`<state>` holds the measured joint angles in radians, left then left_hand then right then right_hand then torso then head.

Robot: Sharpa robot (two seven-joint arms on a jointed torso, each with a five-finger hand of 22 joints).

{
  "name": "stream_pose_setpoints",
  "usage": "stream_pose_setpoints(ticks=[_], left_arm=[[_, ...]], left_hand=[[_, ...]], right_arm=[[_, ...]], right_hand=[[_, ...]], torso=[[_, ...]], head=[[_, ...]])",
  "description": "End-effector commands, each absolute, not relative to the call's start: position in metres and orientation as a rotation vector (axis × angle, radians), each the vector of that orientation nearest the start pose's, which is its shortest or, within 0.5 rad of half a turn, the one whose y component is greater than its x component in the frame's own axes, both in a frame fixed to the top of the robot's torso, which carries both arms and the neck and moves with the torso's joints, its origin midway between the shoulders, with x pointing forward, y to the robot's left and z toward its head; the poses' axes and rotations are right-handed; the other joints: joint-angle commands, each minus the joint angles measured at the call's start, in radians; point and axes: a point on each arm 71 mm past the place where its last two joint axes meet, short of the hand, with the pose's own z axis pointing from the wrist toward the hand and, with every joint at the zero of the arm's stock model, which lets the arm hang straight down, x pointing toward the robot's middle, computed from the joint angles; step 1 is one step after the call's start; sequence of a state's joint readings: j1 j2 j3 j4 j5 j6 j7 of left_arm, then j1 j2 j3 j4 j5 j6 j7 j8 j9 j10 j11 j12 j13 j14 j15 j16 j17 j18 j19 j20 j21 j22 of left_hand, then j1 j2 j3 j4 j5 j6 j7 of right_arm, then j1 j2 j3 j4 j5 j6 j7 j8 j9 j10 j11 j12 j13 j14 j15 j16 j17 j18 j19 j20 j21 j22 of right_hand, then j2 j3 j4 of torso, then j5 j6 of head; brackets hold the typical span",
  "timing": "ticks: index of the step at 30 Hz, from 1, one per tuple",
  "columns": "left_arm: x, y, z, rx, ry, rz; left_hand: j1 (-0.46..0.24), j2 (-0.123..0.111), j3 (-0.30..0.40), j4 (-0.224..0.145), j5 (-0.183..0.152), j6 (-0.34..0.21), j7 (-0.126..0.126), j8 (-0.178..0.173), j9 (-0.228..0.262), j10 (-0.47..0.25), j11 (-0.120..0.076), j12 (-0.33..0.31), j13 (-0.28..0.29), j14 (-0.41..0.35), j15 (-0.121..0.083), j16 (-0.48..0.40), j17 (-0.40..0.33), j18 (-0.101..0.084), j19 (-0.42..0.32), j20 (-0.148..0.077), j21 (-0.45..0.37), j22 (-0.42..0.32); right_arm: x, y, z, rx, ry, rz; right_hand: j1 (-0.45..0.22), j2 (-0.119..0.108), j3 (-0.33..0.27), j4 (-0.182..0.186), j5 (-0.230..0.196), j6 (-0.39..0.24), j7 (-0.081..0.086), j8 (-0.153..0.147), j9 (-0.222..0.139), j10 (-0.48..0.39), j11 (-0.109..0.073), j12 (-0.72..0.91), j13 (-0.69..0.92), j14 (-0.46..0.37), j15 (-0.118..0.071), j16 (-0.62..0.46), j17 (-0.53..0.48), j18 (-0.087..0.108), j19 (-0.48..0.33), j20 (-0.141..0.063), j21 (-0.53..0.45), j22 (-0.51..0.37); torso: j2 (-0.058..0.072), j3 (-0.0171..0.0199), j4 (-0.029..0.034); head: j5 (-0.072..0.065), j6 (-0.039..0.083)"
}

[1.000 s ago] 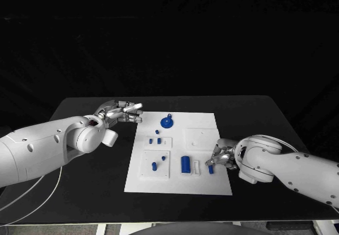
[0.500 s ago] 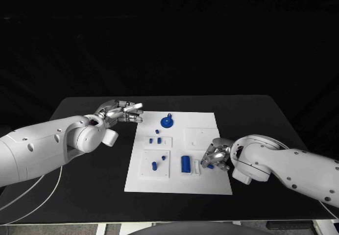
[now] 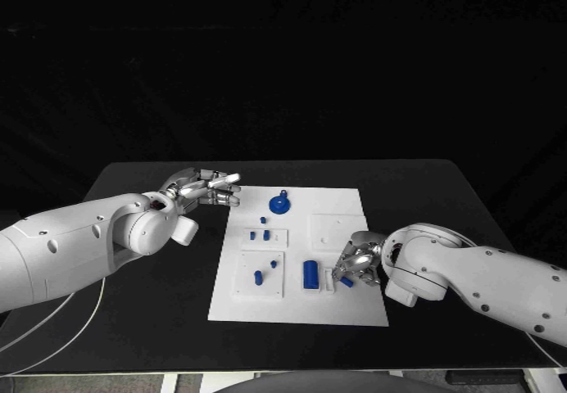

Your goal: Assemble the parts on the task board

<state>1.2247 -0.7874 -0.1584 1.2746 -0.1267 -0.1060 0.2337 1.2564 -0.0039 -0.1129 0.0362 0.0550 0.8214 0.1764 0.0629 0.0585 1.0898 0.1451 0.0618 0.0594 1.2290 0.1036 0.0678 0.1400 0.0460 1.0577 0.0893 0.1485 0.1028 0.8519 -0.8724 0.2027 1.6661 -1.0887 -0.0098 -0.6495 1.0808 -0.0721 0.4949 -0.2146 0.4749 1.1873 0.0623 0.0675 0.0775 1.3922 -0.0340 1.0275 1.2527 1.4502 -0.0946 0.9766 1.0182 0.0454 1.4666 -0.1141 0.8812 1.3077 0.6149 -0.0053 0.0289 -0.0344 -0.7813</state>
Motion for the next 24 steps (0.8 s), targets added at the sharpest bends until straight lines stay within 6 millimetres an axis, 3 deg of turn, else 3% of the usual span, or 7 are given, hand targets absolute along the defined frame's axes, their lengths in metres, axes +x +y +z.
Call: stream_pose_setpoints(ticks=[1, 7, 13, 17, 24], left_arm=[[0.5138, 0.2454, -0.2316, -1.043, 1.74, -1.365], [0.5137, 0.2457, -0.2317, -1.043, 1.74, -1.364], [0.5137, 0.2452, -0.2318, -1.043, 1.742, -1.365], [0.5137, 0.2449, -0.2319, -1.043, 1.743, -1.365], [0.5137, 0.2444, -0.232, -1.043, 1.745, -1.365]], left_hand=[[-0.004, 0.003, -0.002, 0.0, -0.001, -0.005, -0.001, -0.002, -0.002, -0.009, -0.002, -0.002, 0.002, -0.006, 0.002, -0.002, 0.002, 0.004, -0.006, 0.002, 0.005, -0.002], [-0.004, 0.003, -0.002, 0.0, -0.001, -0.005, -0.001, -0.002, -0.002, -0.009, -0.002, -0.002, 0.002, -0.006, 0.002, -0.002, 0.002, 0.004, -0.006, 0.002, 0.005, -0.002], [-0.004, 0.003, -0.002, 0.0, -0.001, -0.005, -0.001, -0.002, -0.002, -0.009, -0.002, -0.002, 0.002, -0.006, 0.002, -0.002, 0.002, 0.004, -0.006, 0.002, 0.005, -0.002], [-0.004, 0.003, -0.002, 0.0, -0.001, -0.005, -0.001, -0.002, -0.002, -0.009, -0.002, -0.002, 0.002, -0.006, 0.002, -0.002, 0.002, 0.004, -0.006, 0.002, 0.005, -0.002], [-0.004, 0.003, -0.002, 0.0, -0.001, -0.005, -0.001, -0.002, -0.002, -0.009, -0.002, -0.002, 0.002, -0.006, 0.002, -0.002, 0.002, 0.004, -0.006, 0.002, 0.005, -0.002]], right_arm=[[0.4092, -0.1969, -0.2843, 0.386, 2.397, 0.453], [0.4103, -0.1961, -0.2829, 0.357, 2.372, 0.433], [0.4105, -0.1936, -0.2822, 0.348, 2.363, 0.435], [0.4103, -0.1915, -0.2822, 0.34, 2.365, 0.436], [0.4106, -0.1894, -0.2834, 0.321, 2.376, 0.429]], right_hand=[[0.0, 0.008, -0.018, 0.007, -0.047, 0.01, -0.002, -0.004, 0.0, -0.002, -0.005, -0.007, -0.002, 0.0, 0.0, -0.004, -0.001, 0.008, 0.009, 0.0, -0.009, 0.109], [0.012, 0.006, -0.065, 0.042, -0.167, 0.026, -0.012, -0.004, 0.002, 0.001, -0.009, -0.008, -0.005, 0.001, -0.001, -0.006, -0.002, 0.005, 0.012, -0.001, -0.015, 0.108], [0.028, -0.002, -0.112, 0.105, -0.272, 0.044, -0.022, -0.004, 0.002, 0.004, -0.014, -0.01, -0.007, 0.001, -0.004, -0.009, -0.004, 0.002, 0.016, -0.004, -0.025, 0.108], [0.041, -0.011, -0.119, 0.145, -0.311, 0.06, -0.028, -0.004, 0.003, 0.005, -0.017, -0.01, -0.008, 0.002, -0.006, -0.008, -0.002, -0.001, 0.018, -0.007, -0.028, 0.109], [0.045, -0.014, -0.121, 0.175, -0.339, 0.078, -0.035, -0.003, 0.004, 0.007, -0.02, -0.013, -0.01, 0.002, -0.007, -0.008, -0.002, -0.004, 0.019, -0.008, -0.033, 0.109]], torso=[[0.0, 0.0007, 0.0004], [0.001, 0.0011, -0.0008], [0.0, 0.0012, -0.0009], [0.0, 0.0012, -0.0008], [0.0, 0.0004, -0.0005]], head=[[0.001, 0.0], [0.002, -0.001], [0.003, 0.0], [0.004, 0.001], [0.004, 0.001]])
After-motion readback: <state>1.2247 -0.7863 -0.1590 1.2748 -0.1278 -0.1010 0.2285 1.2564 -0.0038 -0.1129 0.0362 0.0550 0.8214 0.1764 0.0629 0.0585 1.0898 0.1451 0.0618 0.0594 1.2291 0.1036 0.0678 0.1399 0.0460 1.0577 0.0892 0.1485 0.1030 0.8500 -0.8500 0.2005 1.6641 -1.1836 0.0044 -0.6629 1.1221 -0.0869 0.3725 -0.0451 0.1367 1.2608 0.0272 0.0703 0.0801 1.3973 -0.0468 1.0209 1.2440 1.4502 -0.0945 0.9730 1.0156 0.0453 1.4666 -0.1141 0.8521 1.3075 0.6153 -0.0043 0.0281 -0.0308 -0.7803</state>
